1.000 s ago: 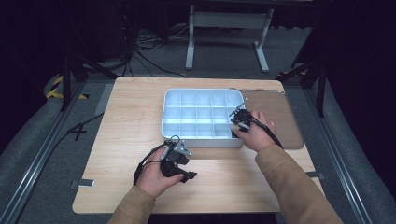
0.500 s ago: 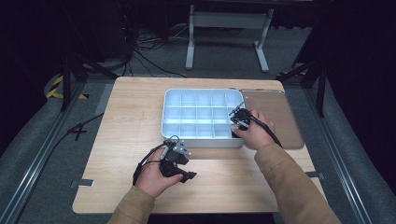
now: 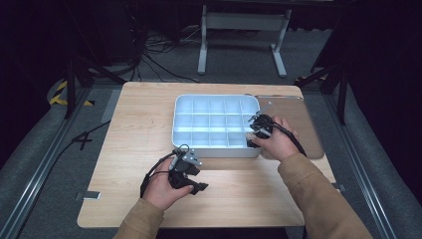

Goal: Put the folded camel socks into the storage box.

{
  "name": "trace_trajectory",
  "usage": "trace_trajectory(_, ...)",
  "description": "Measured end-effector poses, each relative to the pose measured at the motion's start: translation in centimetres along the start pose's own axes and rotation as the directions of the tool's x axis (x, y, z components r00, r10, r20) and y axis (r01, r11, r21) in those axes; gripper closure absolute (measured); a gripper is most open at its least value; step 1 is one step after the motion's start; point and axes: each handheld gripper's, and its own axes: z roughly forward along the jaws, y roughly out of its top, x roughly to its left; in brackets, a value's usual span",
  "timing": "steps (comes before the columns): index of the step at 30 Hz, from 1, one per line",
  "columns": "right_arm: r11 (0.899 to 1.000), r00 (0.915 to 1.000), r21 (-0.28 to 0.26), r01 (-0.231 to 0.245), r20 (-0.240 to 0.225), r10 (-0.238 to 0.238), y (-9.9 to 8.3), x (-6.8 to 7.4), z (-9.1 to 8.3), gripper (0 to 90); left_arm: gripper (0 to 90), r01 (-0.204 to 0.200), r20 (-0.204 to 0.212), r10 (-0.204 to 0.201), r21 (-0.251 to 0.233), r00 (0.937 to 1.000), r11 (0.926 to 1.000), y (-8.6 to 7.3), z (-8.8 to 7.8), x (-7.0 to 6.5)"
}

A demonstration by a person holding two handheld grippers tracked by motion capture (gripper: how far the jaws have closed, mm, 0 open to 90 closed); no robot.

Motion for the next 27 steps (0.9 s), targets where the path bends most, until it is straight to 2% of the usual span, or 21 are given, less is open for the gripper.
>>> trace_trajectory(3,1.000,0.9999,-0.026,0.004,0.014,-0.003,-0.1,0.0,-0.7,45.8,40.8,0.009,0.000,-0.009,-0.004,1.0000,1.0000,-0.1,0.0,0.0)
trace_trajectory(4,0.998,0.9999,-0.061,0.009,0.013,-0.008,-0.2,0.0,-1.4,45.6,40.8,0.007,-0.002,-0.007,-0.001,1.0000,1.0000,-0.2,-0.1,0.0)
trace_trajectory(5,0.998,0.9999,-0.061,0.009,0.013,-0.008,-0.2,0.0,-1.4,45.6,40.8,0.007,-0.002,-0.007,0.000,1.0000,1.0000,-0.2,-0.1,0.0)
trace_trajectory(6,0.995,0.9999,-0.098,0.009,0.007,-0.008,-0.4,0.0,-2.1,45.6,40.8,0.001,-0.005,-0.001,0.004,1.0000,1.0000,-0.2,-0.2,0.0)
trace_trajectory(7,0.995,0.9999,-0.098,0.009,0.007,-0.008,-0.4,0.0,-2.1,45.6,40.8,0.001,-0.005,-0.001,0.004,1.0000,1.0000,-0.2,-0.2,0.0)
trace_trajectory(8,0.991,1.0000,-0.133,0.009,0.004,-0.009,-0.6,0.2,-2.8,45.4,40.8,0.006,-0.003,-0.006,-0.002,1.0000,1.0000,-0.2,-0.1,-0.1)
trace_trajectory(10,0.988,0.9999,-0.152,0.015,-0.001,-0.015,-0.8,0.2,-3.1,45.4,40.8,0.004,-0.001,-0.004,0.000,1.0000,1.0000,-0.2,-0.2,-0.1)
trace_trajectory(11,0.983,0.9998,-0.183,0.011,-0.011,-0.013,-1.1,0.3,-3.8,45.4,40.8,0.008,-0.003,-0.008,0.002,1.0000,1.0000,-0.3,-0.3,-0.1)
trace_trajectory(15,0.977,0.9996,-0.211,0.016,-0.020,-0.021,-1.5,0.5,-4.5,45.3,40.8,0.009,-0.005,-0.009,0.004,0.9999,1.0000,-0.4,-0.3,0.0)
trace_trajectory(19,0.967,0.9984,-0.253,0.024,-0.044,-0.036,-2.3,0.8,-5.7,44.3,40.8,0.013,-0.002,-0.013,-0.006,0.9999,0.9999,-0.4,-0.4,0.0)
trace_trajectory(27,0.948,0.9923,-0.310,0.069,-0.076,-0.097,-4.0,1.8,-7.1,42.9,40.6,0.018,-0.008,-0.018,0.003,0.9998,0.9998,-0.5,-0.6,-0.2)
